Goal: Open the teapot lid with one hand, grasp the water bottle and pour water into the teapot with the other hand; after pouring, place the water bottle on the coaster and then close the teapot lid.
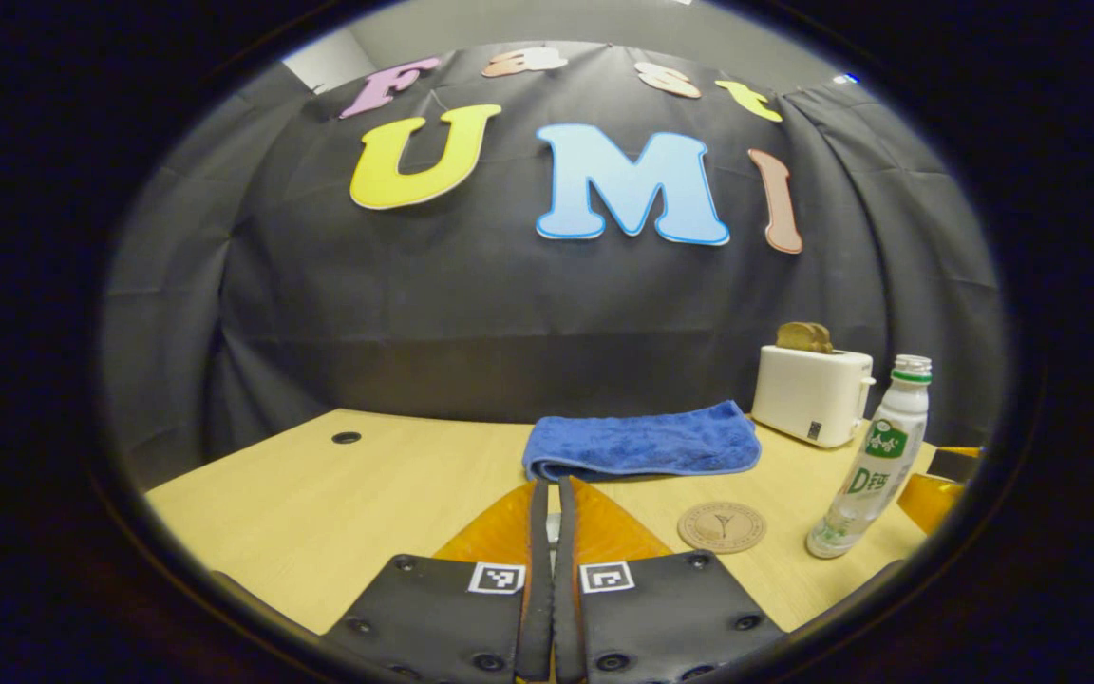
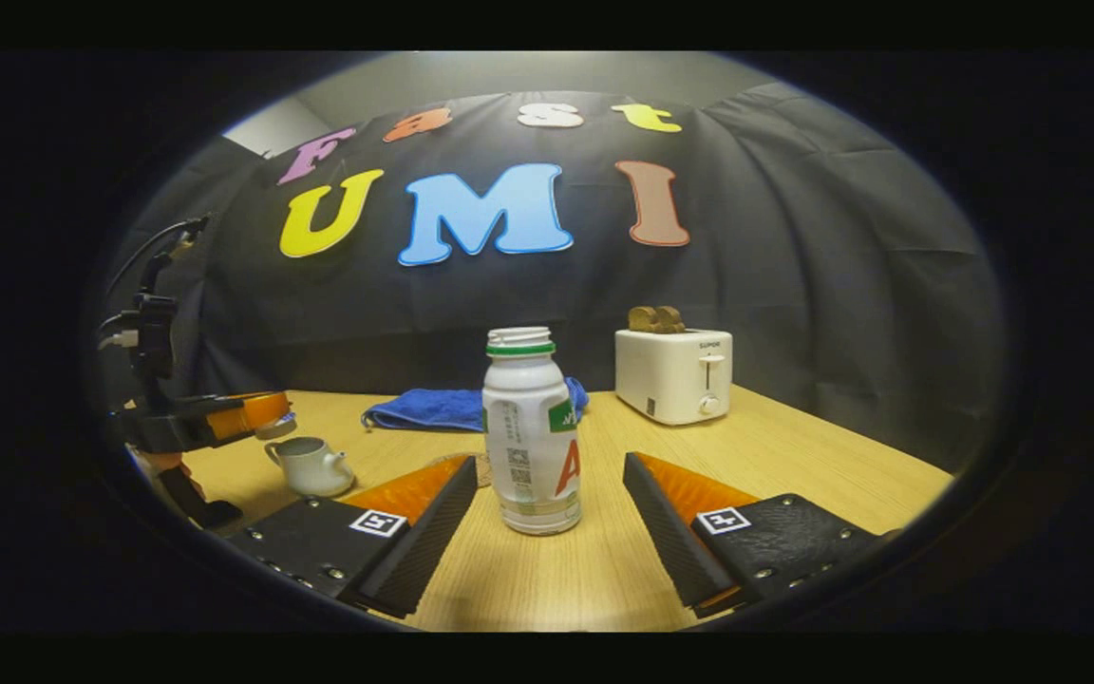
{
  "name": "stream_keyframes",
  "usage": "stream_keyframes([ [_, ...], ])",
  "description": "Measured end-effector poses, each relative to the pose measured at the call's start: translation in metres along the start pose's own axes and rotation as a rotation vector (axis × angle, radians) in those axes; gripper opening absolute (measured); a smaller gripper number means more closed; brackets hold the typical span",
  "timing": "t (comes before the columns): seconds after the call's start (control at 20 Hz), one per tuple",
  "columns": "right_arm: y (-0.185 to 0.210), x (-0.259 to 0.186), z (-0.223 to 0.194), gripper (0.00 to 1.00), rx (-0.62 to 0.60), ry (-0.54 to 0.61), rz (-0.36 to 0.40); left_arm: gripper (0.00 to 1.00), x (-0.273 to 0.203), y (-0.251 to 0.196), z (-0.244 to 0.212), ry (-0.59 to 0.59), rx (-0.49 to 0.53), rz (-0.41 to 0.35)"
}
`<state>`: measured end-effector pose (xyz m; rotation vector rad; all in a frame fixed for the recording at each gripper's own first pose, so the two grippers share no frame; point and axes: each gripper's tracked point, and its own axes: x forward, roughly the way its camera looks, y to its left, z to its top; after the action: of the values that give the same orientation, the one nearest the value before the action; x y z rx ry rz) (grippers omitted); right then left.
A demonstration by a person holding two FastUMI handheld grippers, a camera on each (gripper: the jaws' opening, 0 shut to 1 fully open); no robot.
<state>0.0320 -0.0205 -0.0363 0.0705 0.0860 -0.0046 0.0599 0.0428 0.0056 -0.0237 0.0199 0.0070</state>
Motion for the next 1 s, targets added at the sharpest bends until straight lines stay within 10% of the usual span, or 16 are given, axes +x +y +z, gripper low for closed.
stream_keyframes([
  [1.0, 0.005, 0.058, -0.015, 0.94, -0.099, 0.062, 0.023, 0.11, -0.021, 0.109, -0.03, 0.052, -0.057, 0.145],
])
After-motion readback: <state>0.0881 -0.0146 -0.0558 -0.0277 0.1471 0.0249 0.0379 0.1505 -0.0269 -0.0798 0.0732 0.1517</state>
